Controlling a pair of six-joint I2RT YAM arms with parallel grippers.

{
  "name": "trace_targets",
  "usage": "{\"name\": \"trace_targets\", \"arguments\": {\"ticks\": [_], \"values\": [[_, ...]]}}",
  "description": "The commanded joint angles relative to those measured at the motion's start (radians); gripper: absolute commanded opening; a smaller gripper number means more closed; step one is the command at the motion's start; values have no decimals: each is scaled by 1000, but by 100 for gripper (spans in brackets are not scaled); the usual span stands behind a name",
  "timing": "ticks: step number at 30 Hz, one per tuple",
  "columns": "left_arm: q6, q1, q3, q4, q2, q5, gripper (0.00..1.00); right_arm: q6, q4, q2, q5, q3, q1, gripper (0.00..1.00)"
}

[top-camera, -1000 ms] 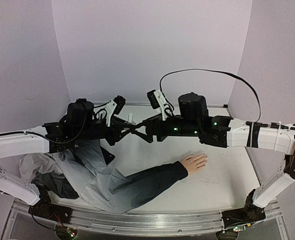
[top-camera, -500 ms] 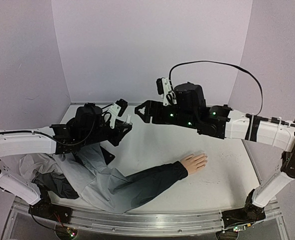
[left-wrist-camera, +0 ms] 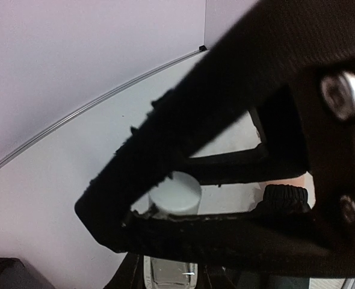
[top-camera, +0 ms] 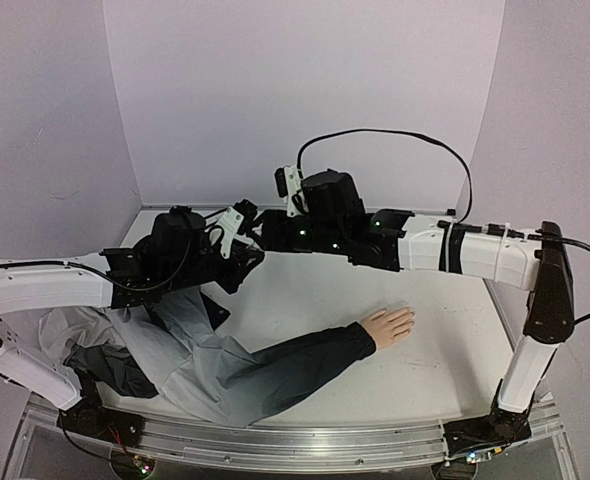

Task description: Paint the nails

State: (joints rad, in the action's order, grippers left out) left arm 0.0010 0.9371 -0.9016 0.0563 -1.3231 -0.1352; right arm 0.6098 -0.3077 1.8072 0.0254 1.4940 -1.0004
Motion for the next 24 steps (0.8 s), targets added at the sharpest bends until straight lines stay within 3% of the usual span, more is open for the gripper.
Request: {"name": "trace_targets", "arguments": {"ticks": [1, 5, 6, 8, 10, 12, 13, 14, 17, 20, 22, 23, 24], "values": [[-27, 3, -52, 20, 44, -2, 0, -11, -30, 2, -17, 63, -7, 27], [-62, 1, -54, 3, 68, 60, 0, -52, -52, -20, -77, 30, -5, 5], [-62, -3, -55, 2, 75, 111, 0, -77, -61, -27, -104, 21, -3, 0], [-64, -25, -56, 2, 102, 315, 0, -169, -89, -48, -225, 0, 1, 0], [-70, -79, -54, 3, 126, 637, 0, -308, -128, -75, -486, -39, 16, 0], [-66, -130, -68, 7, 133, 1004, 0, -478, -151, -110, -914, -89, 24, 0], [-53, -136, -73, 7, 134, 1141, 0, -544, -152, -120, -1097, -111, 24, 0], [-49, -138, -76, 7, 133, 1221, 0, -559, -151, -131, -1168, -122, 24, 0], [-49, -139, -81, 7, 126, 1202, 0, -577, -131, -150, -1137, -136, 29, 0], [-35, -135, -65, 5, 130, 1019, 0, -575, -136, -165, -998, -173, 32, 0], [-28, -121, -56, 5, 129, 814, 0, -517, -140, -163, -874, -166, 32, 0], [-21, -116, -52, 4, 129, 746, 0, -480, -143, -165, -803, -163, 32, 9], [-11, -107, -47, 3, 129, 666, 0, -443, -142, -171, -721, -161, 31, 25]]}}
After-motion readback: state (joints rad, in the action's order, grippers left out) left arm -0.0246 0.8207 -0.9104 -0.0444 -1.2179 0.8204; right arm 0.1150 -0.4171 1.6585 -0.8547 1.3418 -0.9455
